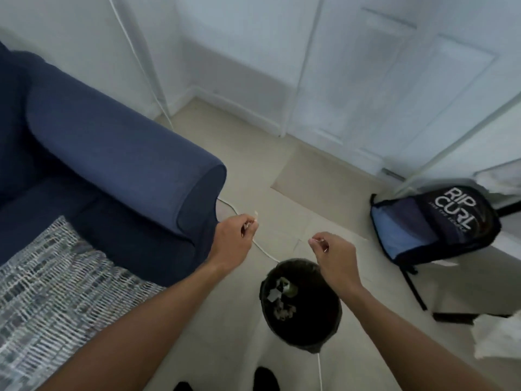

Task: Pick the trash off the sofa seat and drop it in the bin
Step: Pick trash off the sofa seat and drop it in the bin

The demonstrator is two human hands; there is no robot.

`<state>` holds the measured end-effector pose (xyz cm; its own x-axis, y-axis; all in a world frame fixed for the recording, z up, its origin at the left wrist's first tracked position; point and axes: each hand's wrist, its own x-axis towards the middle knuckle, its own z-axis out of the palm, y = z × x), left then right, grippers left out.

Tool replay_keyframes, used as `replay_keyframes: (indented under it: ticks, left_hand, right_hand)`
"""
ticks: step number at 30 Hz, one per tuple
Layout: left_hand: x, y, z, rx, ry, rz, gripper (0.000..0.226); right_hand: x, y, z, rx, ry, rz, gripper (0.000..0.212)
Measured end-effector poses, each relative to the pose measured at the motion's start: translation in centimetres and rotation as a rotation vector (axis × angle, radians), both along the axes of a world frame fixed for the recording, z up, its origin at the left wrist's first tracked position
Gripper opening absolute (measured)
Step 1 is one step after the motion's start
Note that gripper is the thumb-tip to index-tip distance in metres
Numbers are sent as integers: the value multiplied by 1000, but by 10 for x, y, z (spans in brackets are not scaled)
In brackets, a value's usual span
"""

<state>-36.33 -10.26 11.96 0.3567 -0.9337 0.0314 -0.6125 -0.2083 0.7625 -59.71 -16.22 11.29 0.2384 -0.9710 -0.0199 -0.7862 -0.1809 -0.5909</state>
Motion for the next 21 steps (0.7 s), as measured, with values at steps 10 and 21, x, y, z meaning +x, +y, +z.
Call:
replay_keyframes:
  ticks: [10, 21]
  left_hand:
    - [-90, 4, -58, 73, -26, -146, 9]
    - [-130, 23, -99, 206, -4, -250, 12]
  right_hand:
    - [-84, 36, -56, 136, 48, -117, 13]
    - [-116, 58, -90, 369, 226, -184, 57]
